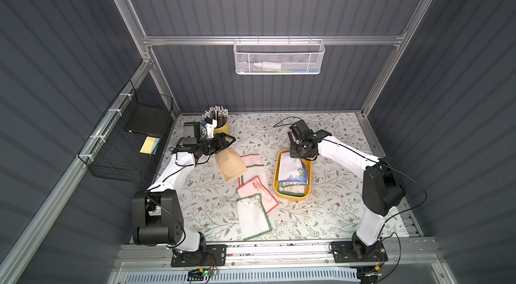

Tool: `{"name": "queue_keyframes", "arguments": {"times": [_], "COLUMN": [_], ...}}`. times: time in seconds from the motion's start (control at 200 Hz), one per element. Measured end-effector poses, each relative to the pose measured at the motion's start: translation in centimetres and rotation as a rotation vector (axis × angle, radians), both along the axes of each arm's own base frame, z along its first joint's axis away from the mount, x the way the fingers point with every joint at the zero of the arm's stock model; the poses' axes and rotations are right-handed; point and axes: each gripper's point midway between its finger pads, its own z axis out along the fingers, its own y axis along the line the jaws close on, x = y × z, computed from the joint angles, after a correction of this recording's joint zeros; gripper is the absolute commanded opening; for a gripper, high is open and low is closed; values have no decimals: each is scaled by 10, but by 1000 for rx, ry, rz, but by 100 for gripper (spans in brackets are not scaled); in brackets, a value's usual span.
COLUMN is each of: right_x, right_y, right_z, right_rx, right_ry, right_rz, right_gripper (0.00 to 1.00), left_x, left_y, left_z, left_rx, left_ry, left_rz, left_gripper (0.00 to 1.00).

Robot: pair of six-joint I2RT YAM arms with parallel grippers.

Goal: Take out the stationery paper from the storage box
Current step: Pick up multiple sheets of stationery from the storage box.

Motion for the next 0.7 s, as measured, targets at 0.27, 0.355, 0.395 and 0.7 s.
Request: {"name": "queue_keyframes", "arguments": {"times": [0.27, 0.355, 0.395, 0.7], "right_x": [6, 11, 13, 16], "right_y": [-5, -6, -6, -10], "right_z": [20, 38, 46, 59], "right_rx": [12, 31, 40, 55], "right_ry": [-34, -73, -92, -119], "right_rz": [-10, -19, -23, -30], "right_gripper": [0, 0, 0, 0], "left_x": [-36, -46, -48, -55], "left_y": [-99, -117, -121, -155], "left_z": [-43, -47, -45, -35], "left_rx": [-98, -130, -140, -187], "left_ry": [122, 152, 149, 123], "left_rz": [-273, -319, -330, -392], "left_gripper": [52, 51, 51, 48]}}
